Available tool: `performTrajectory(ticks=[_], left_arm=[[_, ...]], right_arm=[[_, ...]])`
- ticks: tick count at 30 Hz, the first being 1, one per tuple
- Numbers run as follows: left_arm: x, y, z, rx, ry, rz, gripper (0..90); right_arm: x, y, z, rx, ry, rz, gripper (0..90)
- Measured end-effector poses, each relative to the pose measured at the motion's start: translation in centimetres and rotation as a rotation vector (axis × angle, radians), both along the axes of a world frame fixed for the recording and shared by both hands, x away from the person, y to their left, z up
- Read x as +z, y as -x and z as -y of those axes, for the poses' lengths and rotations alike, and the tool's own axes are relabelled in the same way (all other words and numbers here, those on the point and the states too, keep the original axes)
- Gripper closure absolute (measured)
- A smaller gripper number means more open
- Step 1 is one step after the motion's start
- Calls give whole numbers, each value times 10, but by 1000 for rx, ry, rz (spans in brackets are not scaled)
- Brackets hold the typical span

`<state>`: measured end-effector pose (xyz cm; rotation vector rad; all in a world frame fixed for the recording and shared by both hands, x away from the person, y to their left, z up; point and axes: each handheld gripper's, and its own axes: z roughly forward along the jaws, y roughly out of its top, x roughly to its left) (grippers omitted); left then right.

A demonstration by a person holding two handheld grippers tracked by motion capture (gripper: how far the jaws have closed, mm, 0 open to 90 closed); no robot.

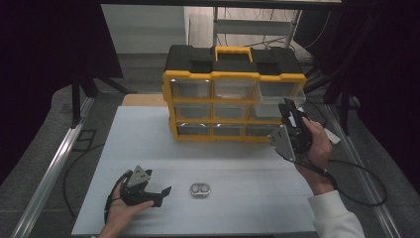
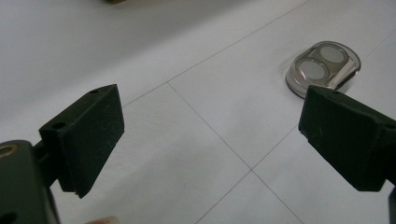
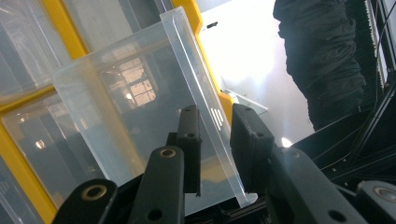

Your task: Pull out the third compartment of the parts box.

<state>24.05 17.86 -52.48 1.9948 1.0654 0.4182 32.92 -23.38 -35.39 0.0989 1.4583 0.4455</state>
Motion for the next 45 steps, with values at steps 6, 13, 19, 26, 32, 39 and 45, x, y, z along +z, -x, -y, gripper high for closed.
performTrajectory(ticks=[6,13,19,26,32,39,45], left_arm=[[0,0,0,1,2,1,73],[0,0,0,1,0,0,73],[0,0,0,0,1,0,73],[1,0,0,1,2,1,73],[1,0,0,2,5,-1,73],[1,0,0,2,5,-1,73],[1,0,0,1,5,-1,73]], right_arm=[[0,2,0,1,5,1,739],[1,7,-1,6,11,7,739],[1,9,-1,10,11,11,737],[0,12,-2,17,15,18,735],[0,15,-2,18,13,21,735],[0,18,-1,22,17,23,735],[-1,20,0,26,26,27,735]])
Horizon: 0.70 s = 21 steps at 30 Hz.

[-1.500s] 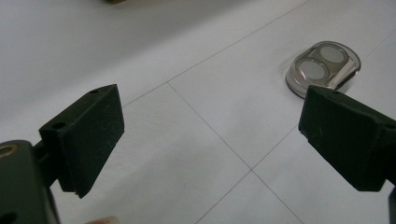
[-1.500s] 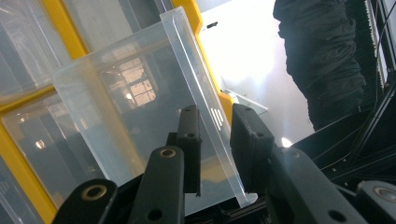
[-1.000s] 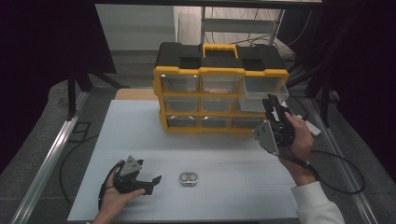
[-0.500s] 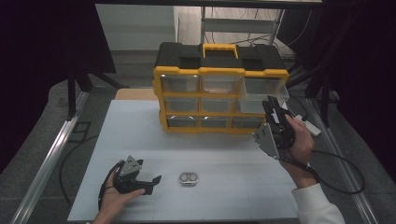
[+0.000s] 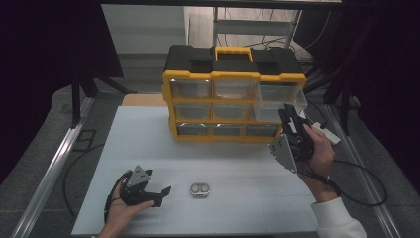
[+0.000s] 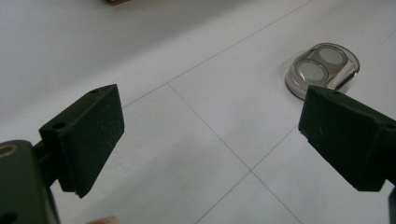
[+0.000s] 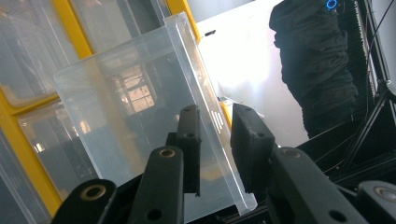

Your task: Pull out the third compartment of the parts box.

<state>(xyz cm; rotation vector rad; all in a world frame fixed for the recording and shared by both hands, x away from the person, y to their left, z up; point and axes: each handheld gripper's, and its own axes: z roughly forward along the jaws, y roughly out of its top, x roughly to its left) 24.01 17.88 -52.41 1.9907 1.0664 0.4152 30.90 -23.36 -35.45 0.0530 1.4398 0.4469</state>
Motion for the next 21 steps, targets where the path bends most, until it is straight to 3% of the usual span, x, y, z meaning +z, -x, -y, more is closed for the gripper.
performTrajectory(ticks=[21], left_arm=[[0,0,0,0,1,-2,73]], right_arm=[[-3,3,2,1,9,-3,735]])
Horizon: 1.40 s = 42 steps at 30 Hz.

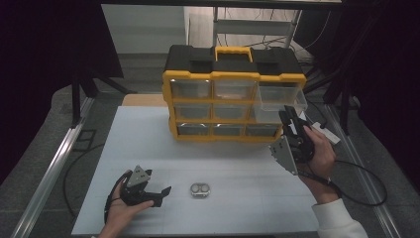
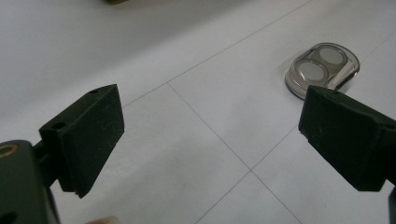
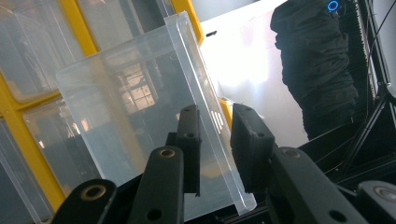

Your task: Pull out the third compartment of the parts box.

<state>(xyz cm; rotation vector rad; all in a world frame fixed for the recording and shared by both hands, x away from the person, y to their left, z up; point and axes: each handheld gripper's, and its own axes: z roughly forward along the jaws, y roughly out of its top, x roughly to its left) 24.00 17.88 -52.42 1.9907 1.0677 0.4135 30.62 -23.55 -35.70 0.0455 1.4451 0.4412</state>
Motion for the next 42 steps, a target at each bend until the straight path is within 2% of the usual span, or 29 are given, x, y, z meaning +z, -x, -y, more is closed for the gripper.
performTrajectory(ticks=[24,26,29,33,37,42], left_arm=[[0,0,0,-1,1,-2,72],[0,0,0,-1,1,-2,72],[0,0,0,0,1,-1,72],[0,0,0,-1,1,-1,72],[0,0,0,-1,0,0,72],[0,0,-1,0,0,0,72]], right_arm=[[-1,1,0,-4,12,1,727],[-1,1,0,14,9,-8,729],[-2,4,-4,16,35,-3,724],[-4,6,-7,9,44,21,649],[-6,5,-6,4,3,25,536],[-11,9,0,34,-50,-20,450]])
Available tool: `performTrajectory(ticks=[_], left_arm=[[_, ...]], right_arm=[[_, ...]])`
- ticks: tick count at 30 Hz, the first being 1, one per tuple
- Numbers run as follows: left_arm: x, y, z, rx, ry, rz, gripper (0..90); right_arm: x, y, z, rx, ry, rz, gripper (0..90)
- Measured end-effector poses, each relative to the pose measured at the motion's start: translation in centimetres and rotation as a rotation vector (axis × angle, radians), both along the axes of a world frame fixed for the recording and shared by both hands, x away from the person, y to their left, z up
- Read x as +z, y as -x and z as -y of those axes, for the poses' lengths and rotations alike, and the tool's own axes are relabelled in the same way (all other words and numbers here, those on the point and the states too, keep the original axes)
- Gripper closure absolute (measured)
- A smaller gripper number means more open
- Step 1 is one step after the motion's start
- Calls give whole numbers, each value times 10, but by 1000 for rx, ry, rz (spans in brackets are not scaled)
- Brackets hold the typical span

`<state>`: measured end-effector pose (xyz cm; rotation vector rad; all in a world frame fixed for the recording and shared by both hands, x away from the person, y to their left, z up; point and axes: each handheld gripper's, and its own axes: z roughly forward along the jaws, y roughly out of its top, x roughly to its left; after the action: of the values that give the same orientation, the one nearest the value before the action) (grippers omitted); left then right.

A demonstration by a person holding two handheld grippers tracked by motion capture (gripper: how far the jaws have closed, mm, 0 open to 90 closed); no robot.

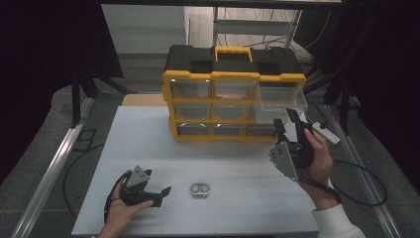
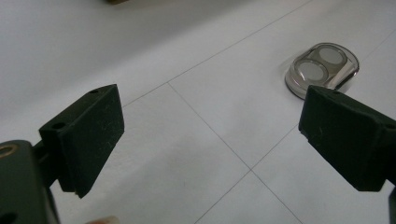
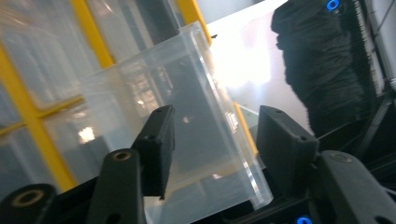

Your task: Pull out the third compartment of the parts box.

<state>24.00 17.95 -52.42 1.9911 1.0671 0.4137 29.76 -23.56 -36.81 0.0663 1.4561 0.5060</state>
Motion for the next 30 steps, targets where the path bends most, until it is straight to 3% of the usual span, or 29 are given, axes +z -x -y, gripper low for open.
performTrajectory(ticks=[5,12,17,24,30], left_arm=[[0,0,1,2,1,0,72],[0,0,0,0,-1,-1,72],[0,0,0,1,0,1,72],[0,0,0,2,2,1,72],[0,0,0,2,4,3,72]], right_arm=[[-6,6,3,48,-37,-65,366],[-13,10,1,125,-123,-230,290],[-19,9,0,163,-210,-358,260],[-27,6,2,210,-310,-494,262],[-36,4,2,244,-356,-601,262]])
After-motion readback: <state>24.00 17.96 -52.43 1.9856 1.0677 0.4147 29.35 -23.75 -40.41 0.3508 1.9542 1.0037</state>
